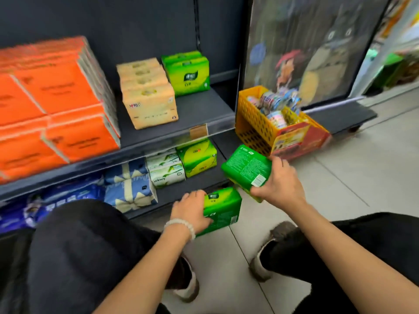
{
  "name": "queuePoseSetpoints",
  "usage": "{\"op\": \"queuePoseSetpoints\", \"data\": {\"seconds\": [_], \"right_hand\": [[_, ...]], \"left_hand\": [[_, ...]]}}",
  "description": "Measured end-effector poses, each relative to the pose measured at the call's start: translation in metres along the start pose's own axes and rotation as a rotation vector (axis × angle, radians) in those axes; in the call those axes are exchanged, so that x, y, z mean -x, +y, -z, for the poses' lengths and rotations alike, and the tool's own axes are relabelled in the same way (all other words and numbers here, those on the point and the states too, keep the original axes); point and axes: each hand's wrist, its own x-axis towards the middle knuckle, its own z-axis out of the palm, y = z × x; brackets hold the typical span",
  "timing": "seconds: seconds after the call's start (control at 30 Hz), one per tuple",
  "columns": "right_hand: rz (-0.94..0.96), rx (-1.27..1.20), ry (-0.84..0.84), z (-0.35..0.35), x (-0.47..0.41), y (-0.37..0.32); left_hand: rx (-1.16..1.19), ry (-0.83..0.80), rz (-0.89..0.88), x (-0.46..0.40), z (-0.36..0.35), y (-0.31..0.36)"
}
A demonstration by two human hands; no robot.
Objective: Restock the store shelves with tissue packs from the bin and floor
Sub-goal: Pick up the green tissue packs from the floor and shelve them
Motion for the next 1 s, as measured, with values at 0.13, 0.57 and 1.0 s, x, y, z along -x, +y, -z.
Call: {"op": "queuePoseSetpoints", "data": {"seconds": [0.13,0.57,1.0], "right_hand": [[0.078,-0.054,0.131,0.048,-0.003,-0.022],[0.238,-0.223,0.262,0.109,-0.092,-0.119],[0.176,-0.163,-0.07,0.046,-0.208,-0.128]], "left_hand": [[-0.009,0.208,-0.023,0.01,0.068,0.01],[-0.086,0.53,0.049,0.003,0.233,-0.019],[-0.035,0.597,0.179,-0.116,0.31,-0.065]]}}
